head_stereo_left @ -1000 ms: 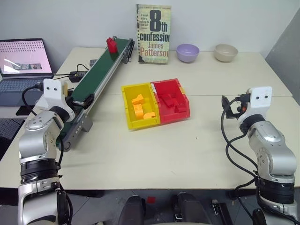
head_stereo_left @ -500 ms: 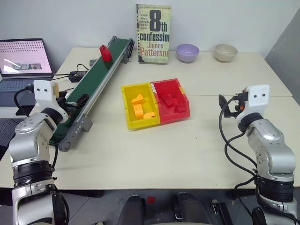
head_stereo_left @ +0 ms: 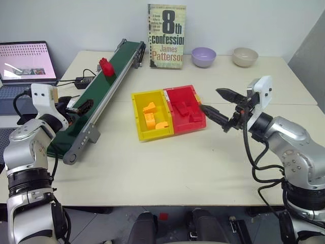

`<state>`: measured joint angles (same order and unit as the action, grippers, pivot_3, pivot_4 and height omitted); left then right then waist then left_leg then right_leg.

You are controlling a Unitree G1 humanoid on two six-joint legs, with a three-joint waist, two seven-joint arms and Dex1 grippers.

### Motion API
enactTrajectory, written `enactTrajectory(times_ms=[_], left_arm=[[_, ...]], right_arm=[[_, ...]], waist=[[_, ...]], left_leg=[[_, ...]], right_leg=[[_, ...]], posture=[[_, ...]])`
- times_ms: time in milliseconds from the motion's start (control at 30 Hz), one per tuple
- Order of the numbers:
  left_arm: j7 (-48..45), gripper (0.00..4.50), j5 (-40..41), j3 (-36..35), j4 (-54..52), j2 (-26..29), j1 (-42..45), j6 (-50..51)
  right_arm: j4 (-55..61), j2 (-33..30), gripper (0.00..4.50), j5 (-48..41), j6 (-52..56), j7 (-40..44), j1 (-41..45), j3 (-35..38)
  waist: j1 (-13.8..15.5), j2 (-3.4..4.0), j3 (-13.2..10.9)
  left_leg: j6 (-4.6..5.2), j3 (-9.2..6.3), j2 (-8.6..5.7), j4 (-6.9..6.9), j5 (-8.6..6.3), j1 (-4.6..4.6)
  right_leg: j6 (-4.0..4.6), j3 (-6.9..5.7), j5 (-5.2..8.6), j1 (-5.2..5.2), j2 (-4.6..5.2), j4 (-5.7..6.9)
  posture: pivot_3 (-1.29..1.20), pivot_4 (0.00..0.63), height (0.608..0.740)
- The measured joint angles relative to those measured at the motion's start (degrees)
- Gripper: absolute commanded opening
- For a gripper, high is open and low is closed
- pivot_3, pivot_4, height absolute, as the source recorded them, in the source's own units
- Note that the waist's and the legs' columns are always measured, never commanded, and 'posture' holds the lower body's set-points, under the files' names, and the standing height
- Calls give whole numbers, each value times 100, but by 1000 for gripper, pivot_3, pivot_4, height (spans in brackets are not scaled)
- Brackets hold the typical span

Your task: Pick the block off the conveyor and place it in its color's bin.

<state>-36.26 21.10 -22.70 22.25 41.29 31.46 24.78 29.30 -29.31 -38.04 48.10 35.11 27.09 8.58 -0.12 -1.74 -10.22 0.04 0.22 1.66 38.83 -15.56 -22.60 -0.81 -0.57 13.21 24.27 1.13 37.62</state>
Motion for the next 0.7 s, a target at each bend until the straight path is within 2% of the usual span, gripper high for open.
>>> enactTrajectory(times_ms=[233,700], left_arm=[[-236,4471,-188,248,814,62,609,-403],[-386,4471,-599,500,2274,67,1288,-1344]], right_arm=[[307,-314,4500,-493,185,479,161,-388],[313,-333,4500,-482,47,454,289,-642]], waist=[[0,0,0],[1,-1,0]], left_leg=[[0,1,0,0,0,0],[0,-3,-1,1,0,-14]], right_leg=[[0,-2,0,0,-1,0],[-1,-7,-1,10,-1,1]], posture=[[0,150,740],[0,150,740]])
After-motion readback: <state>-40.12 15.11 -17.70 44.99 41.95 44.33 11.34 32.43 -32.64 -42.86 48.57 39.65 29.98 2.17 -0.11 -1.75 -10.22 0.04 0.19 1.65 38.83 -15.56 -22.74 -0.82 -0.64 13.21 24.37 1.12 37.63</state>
